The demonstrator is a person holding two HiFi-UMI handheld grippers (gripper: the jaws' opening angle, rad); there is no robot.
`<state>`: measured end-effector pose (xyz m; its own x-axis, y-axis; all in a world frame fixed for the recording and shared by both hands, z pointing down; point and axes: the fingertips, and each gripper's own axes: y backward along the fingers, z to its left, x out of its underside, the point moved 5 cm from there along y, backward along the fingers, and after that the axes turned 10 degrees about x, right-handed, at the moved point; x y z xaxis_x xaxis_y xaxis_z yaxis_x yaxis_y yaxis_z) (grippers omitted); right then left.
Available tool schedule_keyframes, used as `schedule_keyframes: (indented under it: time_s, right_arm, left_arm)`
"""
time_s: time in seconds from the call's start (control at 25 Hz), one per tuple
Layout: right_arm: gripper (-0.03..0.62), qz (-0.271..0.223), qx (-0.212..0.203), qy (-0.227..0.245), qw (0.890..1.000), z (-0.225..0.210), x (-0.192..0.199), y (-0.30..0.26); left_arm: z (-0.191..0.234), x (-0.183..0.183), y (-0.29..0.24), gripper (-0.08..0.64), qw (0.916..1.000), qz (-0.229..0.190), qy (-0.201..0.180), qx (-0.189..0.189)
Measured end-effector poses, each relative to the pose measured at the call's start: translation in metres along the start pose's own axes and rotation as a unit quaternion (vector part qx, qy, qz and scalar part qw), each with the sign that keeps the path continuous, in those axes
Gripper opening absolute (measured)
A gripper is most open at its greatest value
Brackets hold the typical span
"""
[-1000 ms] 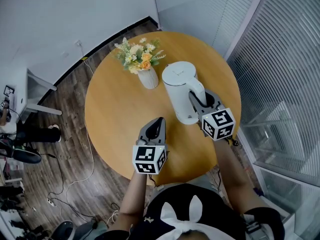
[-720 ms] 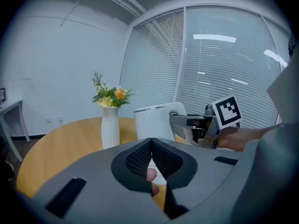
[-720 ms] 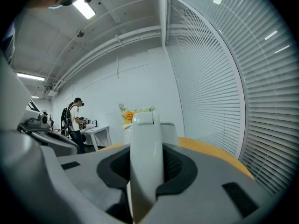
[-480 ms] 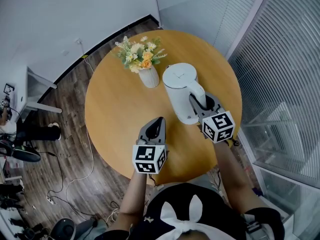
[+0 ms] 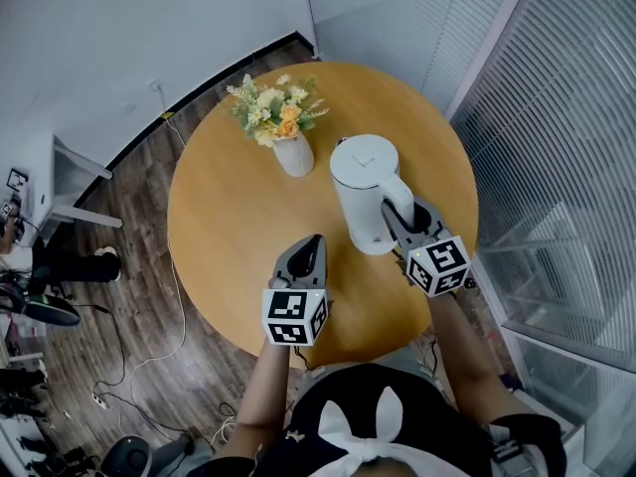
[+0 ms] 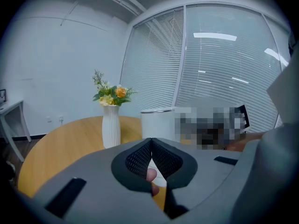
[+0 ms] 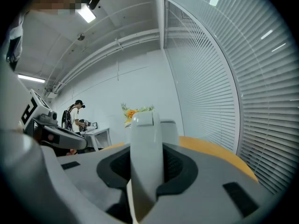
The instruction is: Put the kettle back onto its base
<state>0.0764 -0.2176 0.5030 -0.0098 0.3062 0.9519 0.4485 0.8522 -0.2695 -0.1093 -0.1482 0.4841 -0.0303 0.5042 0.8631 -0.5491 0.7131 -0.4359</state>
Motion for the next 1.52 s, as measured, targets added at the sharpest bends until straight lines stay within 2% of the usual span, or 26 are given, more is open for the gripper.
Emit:
schedule_keyframes:
  time_s: [0.32,0.8,1.52]
  right_arm:
    - [0.120,-0.017,0.008,0.002,1.000,0.009,0.016,0.029]
    - [0.124,0.016,0.010,0.036,0.999,0.015,0.026,0.040]
    - [0.124,0.032,0.007,0.057,0.998,0.019,0.044,0.068]
  left_arm:
    - [-0.007,-0.003,0.003,0.020,1.0000,-0.001,-0.006,0.001]
    - [-0.012,-0.002,0.007,0.020,0.9999,-0.004,-0.010,-0.002]
    - [-0.017,0.000,0.013,0.020,0.9999,-0.012,-0.009,-0.008]
